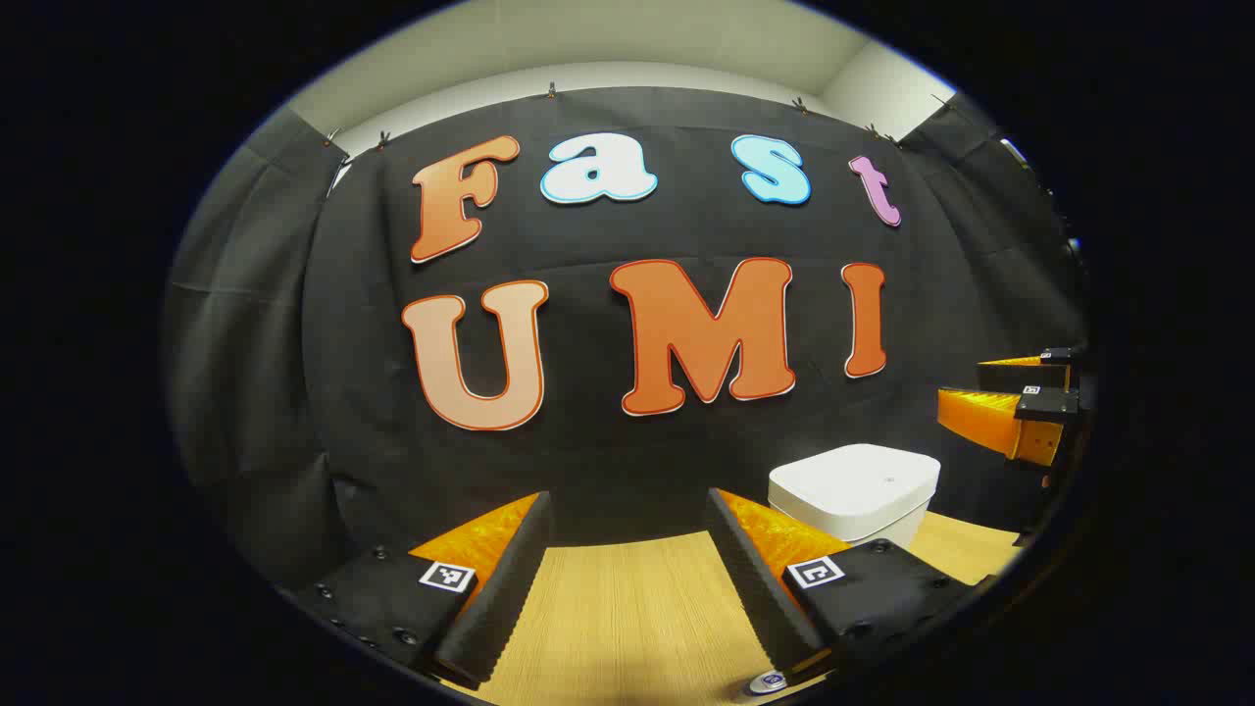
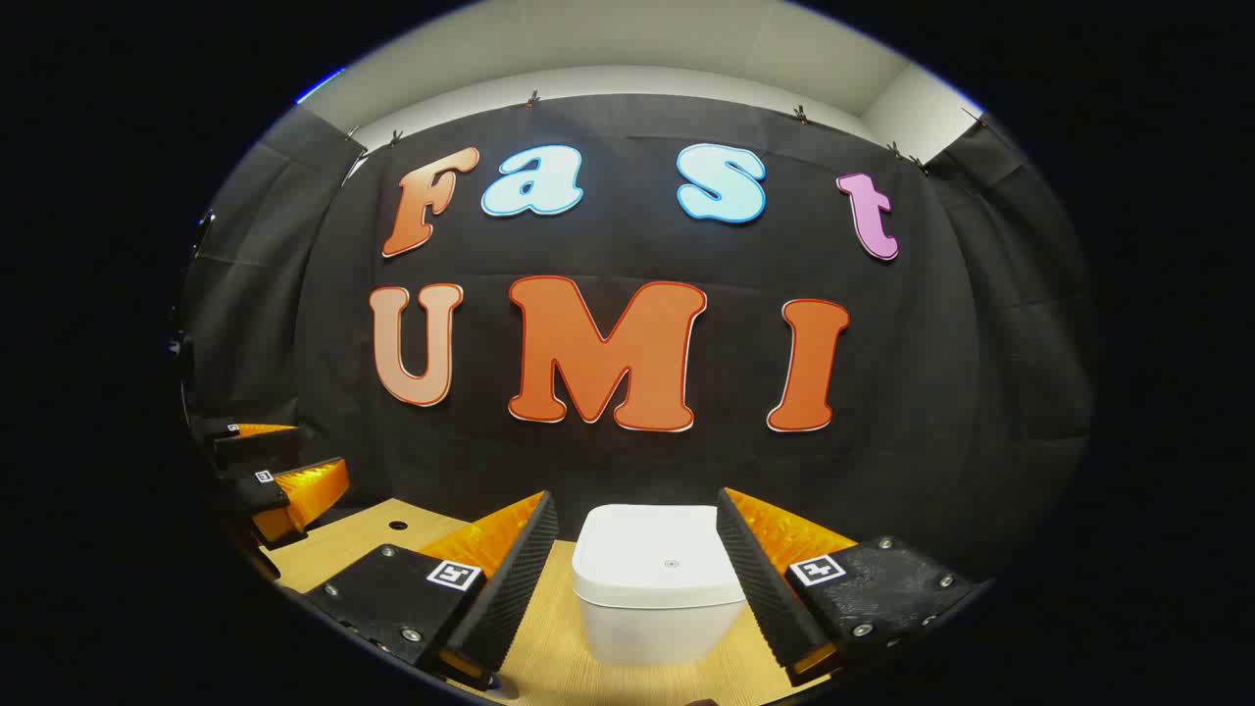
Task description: Press the lid of the desktop garbage bin to open it, pick up the crumpled paper on the desktop and throw it into the bin, then pick up the pop can on the desktop and drop it into the bin, and finally close the garbage bin lid.
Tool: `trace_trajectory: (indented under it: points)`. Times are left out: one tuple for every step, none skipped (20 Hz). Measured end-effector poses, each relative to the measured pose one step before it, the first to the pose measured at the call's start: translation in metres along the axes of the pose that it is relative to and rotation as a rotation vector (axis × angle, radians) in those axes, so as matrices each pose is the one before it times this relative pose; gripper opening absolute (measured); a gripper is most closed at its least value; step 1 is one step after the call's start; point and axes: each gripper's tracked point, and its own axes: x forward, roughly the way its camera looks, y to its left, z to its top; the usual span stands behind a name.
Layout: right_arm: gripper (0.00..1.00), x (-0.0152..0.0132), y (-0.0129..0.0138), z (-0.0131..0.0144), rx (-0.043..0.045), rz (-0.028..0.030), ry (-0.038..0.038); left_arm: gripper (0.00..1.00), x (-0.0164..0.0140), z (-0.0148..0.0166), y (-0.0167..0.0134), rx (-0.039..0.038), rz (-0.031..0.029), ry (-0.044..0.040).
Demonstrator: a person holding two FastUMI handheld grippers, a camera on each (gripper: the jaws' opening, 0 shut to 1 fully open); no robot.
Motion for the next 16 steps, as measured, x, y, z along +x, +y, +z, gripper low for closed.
trace_trajectory:
  points:
    - [0.99,-0.00004,-0.00089,0.00041,0.00090,-0.00150,-0.00301,0.97,-0.00277,0.00336,-0.00041,0.00527,0.00100,-0.00782]
    - [0.99,0.00014,-0.00291,0.00088,0.00125,-0.00305,-0.00257,1.00,-0.00144,0.00126,-0.00102,0.00532,0.00045,-0.00517]
    - [0.99,0.00091,0.00107,0.00033,0.00452,0.00362,-0.00077,0.99,-0.00209,0.00255,0.00119,0.00681,0.00395,-0.00393]
    - [0.99,0.00046,0.00050,-0.00009,0.00434,0.00202,0.00192,0.97,-0.00317,0.00176,0.00214,0.00624,0.00548,-0.00488]
    - [0.99,0.00081,0.00148,-0.00032,0.00250,0.00395,-0.00058,0.97,-0.00295,0.00059,0.00217,0.00142,0.00518,-0.00279]
    - [0.99,0.00077,0.00053,0.00108,-0.00115,0.00250,-0.00024,0.97,-0.00225,0.00060,0.00421,0.00168,0.00856,-0.00185]
    - [0.99,0.00073,0.00085,0.00006,-0.00136,0.00237,-0.00153,0.97,-0.00158,0.00073,0.00343,0.00177,0.00812,-0.00094]
    - [0.99,0.00165,0.00094,0.00214,-0.00224,0.00414,-0.00411,1.00,-0.00413,-0.00153,0.00505,-0.00029,0.01196,0.00175]
    - [0.99,0.00179,0.00132,0.00150,-0.00342,0.00357,-0.00414,1.00,-0.00161,-0.00027,0.00269,-0.00032,0.00755,0.00189]
    - [0.99,0.00205,0.00010,0.00171,-0.00072,0.00363,-0.00286,0.99,-0.00173,0.00188,0.00339,0.00194,0.00769,0.00003]
    - [0.99,0.00243,0.00025,0.00068,-0.00041,0.00181,0.00011,1.00,-0.00272,-0.00188,0.00376,0.00313,0.00872,0.00135]
    - [0.99,0.00168,0.00014,0.00068,-0.00140,0.00200,-0.00083,0.99,-0.00187,-0.00049,0.00321,-0.00047,0.00601,0.00380]
    - [0.99,0.00367,-0.00080,0.00186,-0.00348,-0.00016,-0.00338,0.99,-0.00083,-0.00120,0.00234,-0.00141,0.00648,0.00322]
    - [0.99,0.00339,-0.00022,0.00112,-0.00052,-0.00104,-0.00056,0.98,-0.00145,-0.00060,0.00267,-0.00026,0.00643,0.00291]
    - [0.99,0.00368,-0.00093,-0.00026,0.00281,-0.00249,0.00343,0.97,-0.00048,-0.00216,0.00377,-0.00073,0.00679,0.00393]
    - [0.99,0.00423,-0.00138,-0.00194,0.01255,-0.00196,0.01128,0.99,-0.00078,-0.00534,0.00433,-0.01495,0.00807,0.01498]
